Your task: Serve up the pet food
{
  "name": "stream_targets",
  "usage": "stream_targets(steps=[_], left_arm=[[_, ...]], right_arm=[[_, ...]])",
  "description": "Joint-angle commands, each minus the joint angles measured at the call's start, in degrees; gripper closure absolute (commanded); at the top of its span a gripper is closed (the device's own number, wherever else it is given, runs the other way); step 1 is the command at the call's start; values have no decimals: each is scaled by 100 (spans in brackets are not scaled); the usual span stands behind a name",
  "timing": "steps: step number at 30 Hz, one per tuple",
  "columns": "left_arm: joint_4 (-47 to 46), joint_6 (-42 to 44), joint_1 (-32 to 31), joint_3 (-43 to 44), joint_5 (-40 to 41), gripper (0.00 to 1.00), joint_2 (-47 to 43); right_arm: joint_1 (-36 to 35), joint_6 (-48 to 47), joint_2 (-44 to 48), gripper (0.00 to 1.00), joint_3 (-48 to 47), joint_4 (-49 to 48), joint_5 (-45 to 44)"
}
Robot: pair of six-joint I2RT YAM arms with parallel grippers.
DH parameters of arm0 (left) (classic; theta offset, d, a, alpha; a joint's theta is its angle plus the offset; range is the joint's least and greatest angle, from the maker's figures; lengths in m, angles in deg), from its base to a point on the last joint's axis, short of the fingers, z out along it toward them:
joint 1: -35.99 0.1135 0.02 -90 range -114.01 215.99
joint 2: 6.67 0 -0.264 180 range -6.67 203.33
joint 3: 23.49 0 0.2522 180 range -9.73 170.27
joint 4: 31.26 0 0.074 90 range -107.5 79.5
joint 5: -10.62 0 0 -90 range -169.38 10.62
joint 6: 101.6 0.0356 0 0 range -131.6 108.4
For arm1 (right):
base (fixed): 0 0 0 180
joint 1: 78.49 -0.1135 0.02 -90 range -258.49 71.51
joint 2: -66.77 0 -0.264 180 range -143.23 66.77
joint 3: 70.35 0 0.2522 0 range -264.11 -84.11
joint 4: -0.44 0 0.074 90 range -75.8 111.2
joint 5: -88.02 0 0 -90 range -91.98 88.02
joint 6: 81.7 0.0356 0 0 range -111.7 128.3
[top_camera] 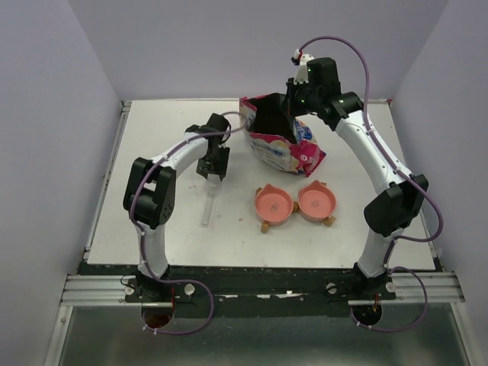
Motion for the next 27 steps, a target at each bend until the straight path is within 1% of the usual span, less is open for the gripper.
stream_targets(steps=[1,2,3,6,8,9,10,12,14,16,17,21,27], left_arm=[[443,122,248,1143,211,23,324],[470,9,283,1136,263,16,245],[479,-88,292,1075,316,13,114],[427,-422,274,479,422,6,-448],[426,-590,187,101,597,4,-826],[435,-651,126,-58,693,6,-976],[392,-687,29,-242,738,10,-1160],[216,-678,-112,-568,607,23,-1442],[67,-774,-148,-797,423,39,-1496],[-22,-758,-148,-894,326,48,-1400],[-65,-696,-148,-860,282,50,-1321],[-145,-433,-121,-632,202,52,-969],[-110,-212,-69,-244,-35,50,-371]], right_arm=[[-36,125,499,100,-35,-177,425],[-36,125,499,100,-17,-169,416],[-36,125,499,100,-17,-169,390],[-27,133,507,100,-52,-169,407],[-36,133,490,100,-52,-169,433],[-27,133,499,100,-43,-169,442],[-27,133,490,100,-35,-177,442],[-36,125,507,100,0,-195,460],[-27,133,499,100,9,-195,477],[-27,151,516,100,44,-195,495],[-36,133,534,100,53,-195,486],[-36,142,613,100,150,-221,495],[-36,125,674,100,185,-195,442]])
